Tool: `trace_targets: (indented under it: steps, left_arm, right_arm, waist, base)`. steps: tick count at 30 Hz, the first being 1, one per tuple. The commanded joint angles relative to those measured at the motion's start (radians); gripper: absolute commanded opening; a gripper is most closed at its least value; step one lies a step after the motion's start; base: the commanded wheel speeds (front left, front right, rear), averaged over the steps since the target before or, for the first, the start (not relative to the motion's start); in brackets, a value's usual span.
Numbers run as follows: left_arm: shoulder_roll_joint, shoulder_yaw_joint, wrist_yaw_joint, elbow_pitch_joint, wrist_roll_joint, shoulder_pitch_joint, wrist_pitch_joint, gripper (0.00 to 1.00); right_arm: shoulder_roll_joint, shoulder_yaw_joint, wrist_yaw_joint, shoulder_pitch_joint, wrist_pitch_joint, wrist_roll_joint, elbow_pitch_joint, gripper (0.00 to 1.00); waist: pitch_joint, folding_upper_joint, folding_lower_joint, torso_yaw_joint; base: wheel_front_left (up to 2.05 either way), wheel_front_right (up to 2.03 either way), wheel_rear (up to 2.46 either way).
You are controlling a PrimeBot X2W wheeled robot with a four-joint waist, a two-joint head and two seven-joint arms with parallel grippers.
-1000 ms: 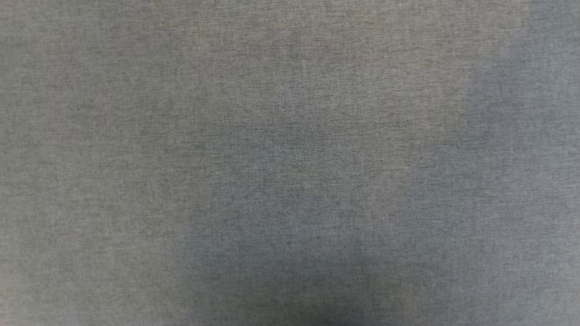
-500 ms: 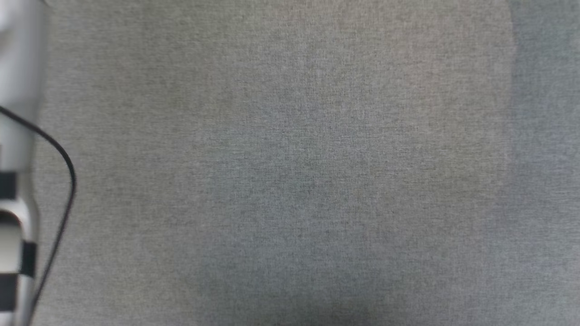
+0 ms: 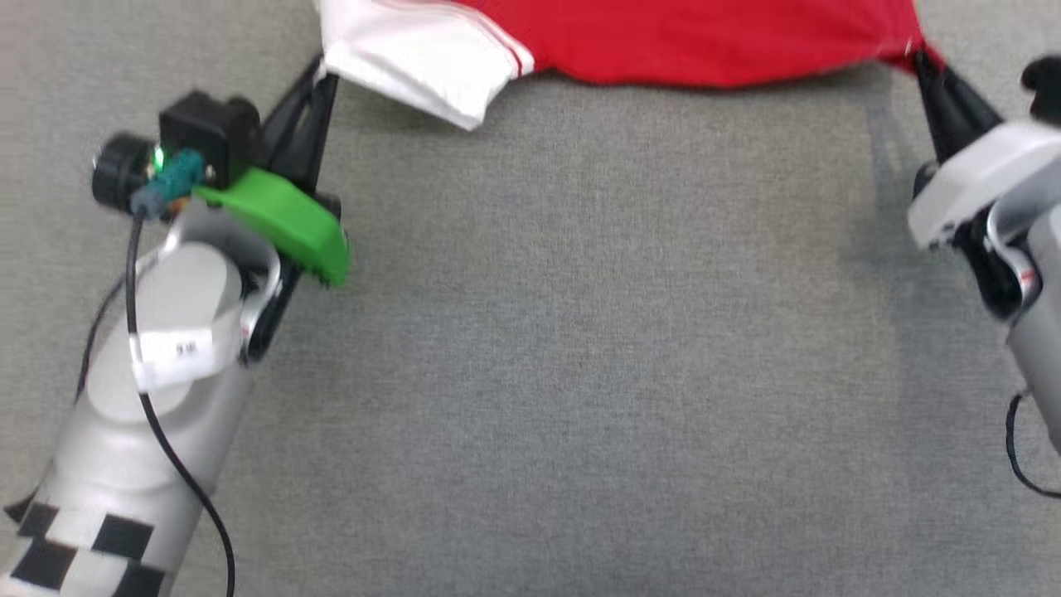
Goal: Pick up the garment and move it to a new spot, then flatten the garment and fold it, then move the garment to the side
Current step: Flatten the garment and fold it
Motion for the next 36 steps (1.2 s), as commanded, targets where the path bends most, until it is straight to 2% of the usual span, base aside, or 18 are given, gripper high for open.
trace_targets:
  steps: [1, 9, 14, 20, 29, 36]
  left_arm:
    - [0.014, -0.002, -0.003, 0.000, -0.021, 0.048, 0.010, 0.00]
    - [0.075, -0.049, -0.009, -0.078, -0.096, 0.272, 0.059, 0.00]
    - [0.115, -0.087, -0.010, -0.157, -0.138, 0.388, 0.103, 0.00]
    - [0.152, -0.122, -0.008, -0.244, -0.166, 0.504, 0.158, 0.00]
    - [0.194, -0.153, 0.009, -0.348, -0.228, 0.691, 0.223, 0.00]
    - [0.256, -0.171, 0.030, -0.458, -0.274, 0.823, 0.292, 0.00]
  right_arm:
    - [-0.018, 0.011, -0.002, 0.037, 0.004, 0.022, -0.011, 0.00]
    - [-0.057, 0.047, -0.002, 0.206, 0.038, 0.130, -0.028, 0.00]
    - [-0.066, 0.032, -0.002, 0.298, 0.068, 0.187, -0.011, 0.00]
    - [-0.080, 0.029, -0.002, 0.410, 0.094, 0.231, -0.050, 0.00]
    - [-0.125, 0.000, -0.002, 0.611, 0.172, 0.293, -0.195, 0.00]
    - [-0.171, -0.052, -0.002, 0.809, 0.254, 0.322, -0.339, 0.00]
  waist:
    - [-0.105, 0.0000, 0.0001, 0.028]
    - [-0.201, 0.0000, 0.0001, 0.047]
    - [-0.262, 0.0000, 0.0001, 0.055]
    - [-0.329, 0.0000, 0.0001, 0.051]
    - [-0.435, 0.0000, 0.0001, 0.025]
    - [-0.494, 0.0000, 0.0001, 0.014]
  base:
    - [0.00, 0.00, 0.00]
    - [0.00, 0.00, 0.00]
    - [0.00, 0.00, 0.00]
    - [0.00, 0.00, 0.00]
    - [0.00, 0.00, 0.00]
    - [0.00, 0.00, 0.00]
